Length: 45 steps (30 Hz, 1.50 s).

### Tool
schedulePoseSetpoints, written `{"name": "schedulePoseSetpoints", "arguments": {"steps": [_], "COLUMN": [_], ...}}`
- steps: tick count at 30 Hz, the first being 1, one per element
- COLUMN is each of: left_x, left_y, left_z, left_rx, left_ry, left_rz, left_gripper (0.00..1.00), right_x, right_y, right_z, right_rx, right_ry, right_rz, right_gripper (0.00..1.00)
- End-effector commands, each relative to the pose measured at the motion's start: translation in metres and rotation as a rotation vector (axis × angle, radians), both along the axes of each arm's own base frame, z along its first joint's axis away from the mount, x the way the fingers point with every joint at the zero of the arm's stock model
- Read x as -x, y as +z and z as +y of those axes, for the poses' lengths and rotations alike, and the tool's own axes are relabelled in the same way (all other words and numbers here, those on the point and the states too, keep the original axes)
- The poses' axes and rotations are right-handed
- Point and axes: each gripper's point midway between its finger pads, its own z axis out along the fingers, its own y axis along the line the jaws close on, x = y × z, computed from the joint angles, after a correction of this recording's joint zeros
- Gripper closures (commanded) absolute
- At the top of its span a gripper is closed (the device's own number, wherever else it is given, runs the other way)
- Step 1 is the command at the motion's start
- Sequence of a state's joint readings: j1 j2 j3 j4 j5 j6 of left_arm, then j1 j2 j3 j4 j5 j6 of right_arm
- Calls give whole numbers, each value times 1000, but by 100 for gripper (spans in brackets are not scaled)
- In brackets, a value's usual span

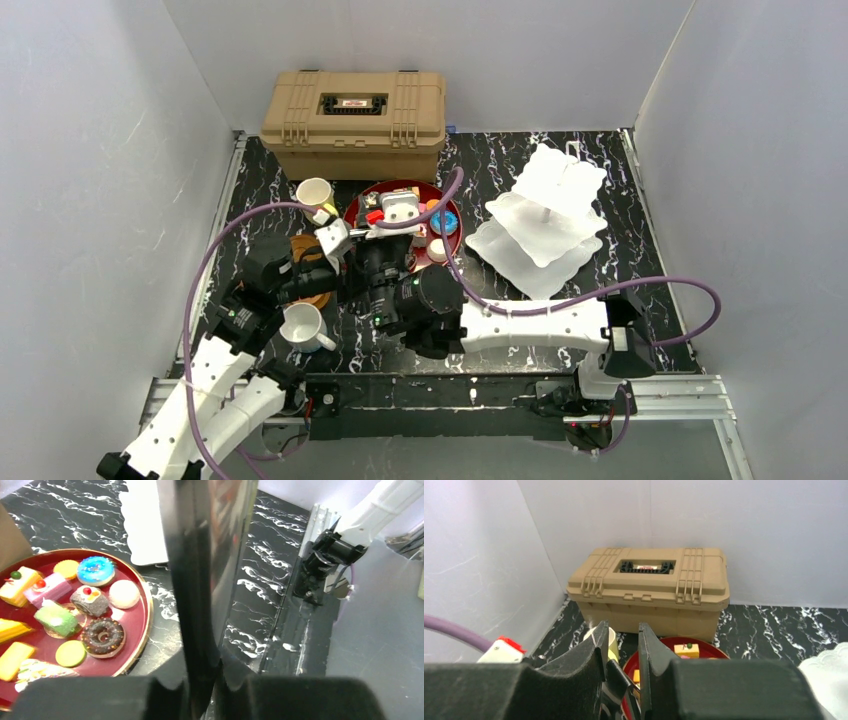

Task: Serve the afternoon tea
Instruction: Pick up the clamp from the center of the board.

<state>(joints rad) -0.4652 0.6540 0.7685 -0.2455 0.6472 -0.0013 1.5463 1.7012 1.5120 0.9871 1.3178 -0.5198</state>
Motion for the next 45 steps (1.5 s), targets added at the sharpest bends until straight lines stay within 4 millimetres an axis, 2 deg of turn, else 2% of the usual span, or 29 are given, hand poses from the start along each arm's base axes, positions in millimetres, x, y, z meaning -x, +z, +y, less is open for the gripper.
{"name": "schedulePoseSetpoints", "arguments": {"steps": [1,4,7,8,11,15,21,24,29,32,39,45], "left_x": [-9,-12,-17,-20,-24,-26,-27,-26,-23,-24,-24,-17], "left_y": [18,25,30,31,32,30,33,29,23,19,13,15], "left_z": [2,6,11,13,15,13,8,9,9,9,7,2], "left_rx": [-3,-13,-28,-37,-60,-79,-72,-84,-97,-112,-120,-106], "left_ry": [29,45,75,88,97,79,65,64,50,48,38,-12], "left_rz": [-73,-128,-176,-191,-227,-215,-171,-151,-146,-139,-113,-112], "left_gripper": [100,100,100,100,100,100,100,99,94,92,90,89], "right_x": [6,8,12,13,17,23,34,33,30,31,40,38], "right_y": [26,27,21,18,13,10,-10,-16,6,25,58,79], "right_z": [-26,-36,-41,-44,-57,-62,-36,-45,-70,-74,-63,-36], "right_rx": [-152,-152,-126,-116,-141,-110,-2,-1,-34,-48,-124,-161], "right_ry": [20,48,106,125,173,230,337,324,305,323,423,421], "right_rz": [38,68,114,133,190,220,242,250,213,191,133,37], "right_gripper": [94,63,27,20,10,4,8,8,5,2,2,2]}}
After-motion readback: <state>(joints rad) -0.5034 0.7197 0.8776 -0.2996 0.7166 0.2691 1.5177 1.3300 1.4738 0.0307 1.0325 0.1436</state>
